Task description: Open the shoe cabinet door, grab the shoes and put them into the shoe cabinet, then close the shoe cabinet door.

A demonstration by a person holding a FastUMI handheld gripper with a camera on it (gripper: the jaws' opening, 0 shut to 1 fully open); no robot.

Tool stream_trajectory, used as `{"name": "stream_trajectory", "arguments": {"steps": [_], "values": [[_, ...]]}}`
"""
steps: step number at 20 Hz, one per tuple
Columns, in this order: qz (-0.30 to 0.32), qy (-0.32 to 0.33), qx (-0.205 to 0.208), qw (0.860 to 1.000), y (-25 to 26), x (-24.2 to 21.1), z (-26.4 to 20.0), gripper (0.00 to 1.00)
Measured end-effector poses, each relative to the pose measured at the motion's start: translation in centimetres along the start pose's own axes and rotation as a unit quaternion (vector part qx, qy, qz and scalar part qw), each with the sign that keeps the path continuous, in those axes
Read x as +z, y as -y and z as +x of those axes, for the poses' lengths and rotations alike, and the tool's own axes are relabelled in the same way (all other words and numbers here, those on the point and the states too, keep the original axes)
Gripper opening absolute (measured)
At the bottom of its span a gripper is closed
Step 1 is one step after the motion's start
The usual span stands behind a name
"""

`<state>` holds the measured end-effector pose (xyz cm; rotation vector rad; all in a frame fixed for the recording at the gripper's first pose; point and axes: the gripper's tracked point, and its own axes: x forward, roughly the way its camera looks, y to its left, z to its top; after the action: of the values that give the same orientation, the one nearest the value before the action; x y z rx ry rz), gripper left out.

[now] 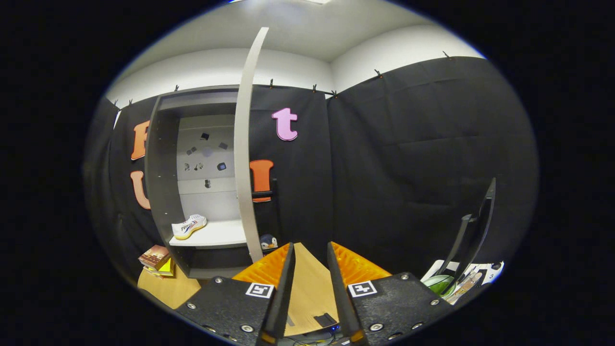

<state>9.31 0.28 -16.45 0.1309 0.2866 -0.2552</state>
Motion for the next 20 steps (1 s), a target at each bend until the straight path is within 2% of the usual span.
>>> {"name": "stream_trajectory", "arguments": {"steps": [4,11,15,20], "values": [[-0.008,0.012,0.017,1.0,-1.1,0.3,-1.0,0.57],[-0.038,0.018,0.095,0.995,-6.2,-1.8,-2.0,0.83],[-0.052,-0.022,0.138,0.989,-9.6,-6.0,-1.8,0.92],[-0.093,-0.086,0.157,0.98,-11.2,-12.7,-0.6,0.94]]}}
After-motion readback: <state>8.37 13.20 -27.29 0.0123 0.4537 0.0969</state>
